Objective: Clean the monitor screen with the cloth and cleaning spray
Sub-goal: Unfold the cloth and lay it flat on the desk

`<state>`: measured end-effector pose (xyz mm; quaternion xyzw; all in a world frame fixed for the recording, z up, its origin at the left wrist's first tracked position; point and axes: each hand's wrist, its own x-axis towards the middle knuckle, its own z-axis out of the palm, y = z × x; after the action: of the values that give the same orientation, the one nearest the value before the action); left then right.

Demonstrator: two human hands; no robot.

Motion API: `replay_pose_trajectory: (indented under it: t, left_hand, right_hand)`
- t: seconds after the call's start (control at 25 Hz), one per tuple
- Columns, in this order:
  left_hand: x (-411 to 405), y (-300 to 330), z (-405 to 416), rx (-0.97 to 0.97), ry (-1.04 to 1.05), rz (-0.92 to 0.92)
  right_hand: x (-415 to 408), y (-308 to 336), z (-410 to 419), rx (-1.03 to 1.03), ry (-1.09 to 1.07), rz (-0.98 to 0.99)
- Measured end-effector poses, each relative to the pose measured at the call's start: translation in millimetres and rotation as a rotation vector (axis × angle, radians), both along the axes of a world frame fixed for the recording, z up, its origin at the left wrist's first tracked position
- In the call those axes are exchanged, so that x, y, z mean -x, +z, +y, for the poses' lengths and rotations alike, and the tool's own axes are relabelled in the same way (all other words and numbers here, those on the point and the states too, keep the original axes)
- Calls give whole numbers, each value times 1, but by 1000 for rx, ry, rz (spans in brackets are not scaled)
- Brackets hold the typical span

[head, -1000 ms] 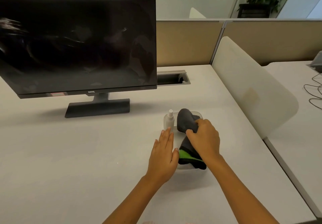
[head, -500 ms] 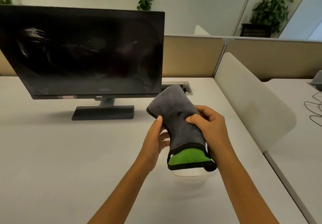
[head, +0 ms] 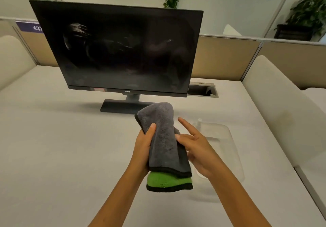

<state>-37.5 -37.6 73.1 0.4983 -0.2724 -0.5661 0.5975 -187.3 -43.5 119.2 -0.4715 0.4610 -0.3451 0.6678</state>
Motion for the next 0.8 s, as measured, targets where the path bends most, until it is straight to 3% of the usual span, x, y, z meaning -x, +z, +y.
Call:
replay_pose_trajectory:
  t: [0.08, 0.24, 0.52, 0.72, 0.8]
  left_hand:
    - [-27, -8, 11, -19, 50, -161]
    - [-96, -27, 30, -72, -4, -488]
    - [-161, -61, 37, -132, -118, -649]
    - [-179, -85, 50, 4, -4, -1190]
    - [-176, -94, 54, 125, -101, -1343]
  right_hand:
    - [-12, -12, 5, 18, 10, 49]
    - [-38, -39, 8, 101, -253, 313]
    - [-97, -101, 24, 175, -302, 559]
    - [-119, -125, 36, 391, -291, 891]
    - [-133, -132, 44, 538, -265, 973]
